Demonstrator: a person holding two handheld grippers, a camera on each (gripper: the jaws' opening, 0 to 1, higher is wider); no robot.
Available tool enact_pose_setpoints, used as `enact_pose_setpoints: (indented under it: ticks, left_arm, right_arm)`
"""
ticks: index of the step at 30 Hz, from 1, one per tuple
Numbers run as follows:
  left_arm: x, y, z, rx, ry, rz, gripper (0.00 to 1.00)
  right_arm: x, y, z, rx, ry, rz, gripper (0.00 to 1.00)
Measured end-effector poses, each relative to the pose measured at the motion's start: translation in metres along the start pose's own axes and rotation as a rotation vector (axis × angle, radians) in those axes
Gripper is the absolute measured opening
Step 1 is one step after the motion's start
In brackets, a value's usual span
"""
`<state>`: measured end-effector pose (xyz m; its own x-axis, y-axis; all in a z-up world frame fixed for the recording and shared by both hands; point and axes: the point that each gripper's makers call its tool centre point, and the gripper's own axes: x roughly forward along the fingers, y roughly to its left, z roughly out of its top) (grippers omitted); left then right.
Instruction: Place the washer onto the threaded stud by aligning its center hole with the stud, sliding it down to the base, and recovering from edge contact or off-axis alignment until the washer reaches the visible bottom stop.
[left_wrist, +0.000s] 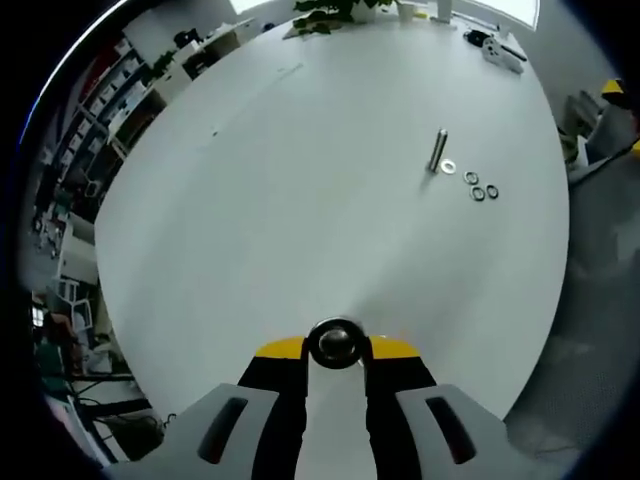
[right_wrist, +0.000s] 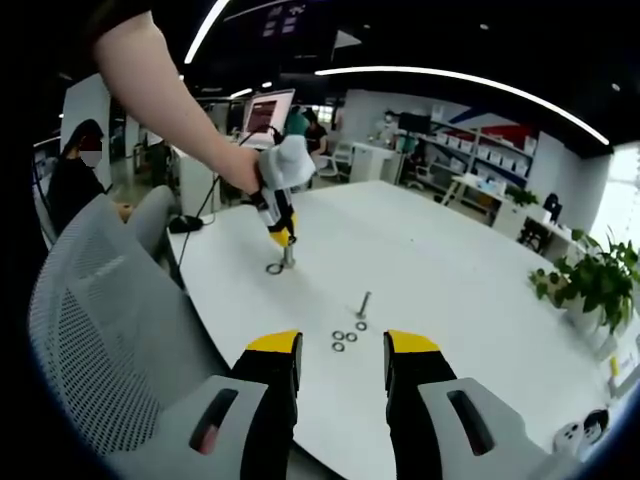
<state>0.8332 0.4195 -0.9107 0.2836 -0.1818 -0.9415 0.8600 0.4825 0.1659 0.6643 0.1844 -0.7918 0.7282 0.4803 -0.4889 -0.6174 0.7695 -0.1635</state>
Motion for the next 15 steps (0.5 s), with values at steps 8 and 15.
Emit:
enact_pose_setpoints:
  ticks: [8, 15]
  left_arm:
    - [0.015, -0.006, -0.004, 0.003, 0.034, -0.022, 0.19]
    - [0.027, -0.01, -0.008, 0.011, 0.051, -0.028, 0.19]
  right_arm:
    - [0.001, -0.001, -0.002, -0.001, 0.011, -0.002, 0.35]
    - [0.001, -0.001, -0.004, 0.0, 0.018, -0.005, 0.34]
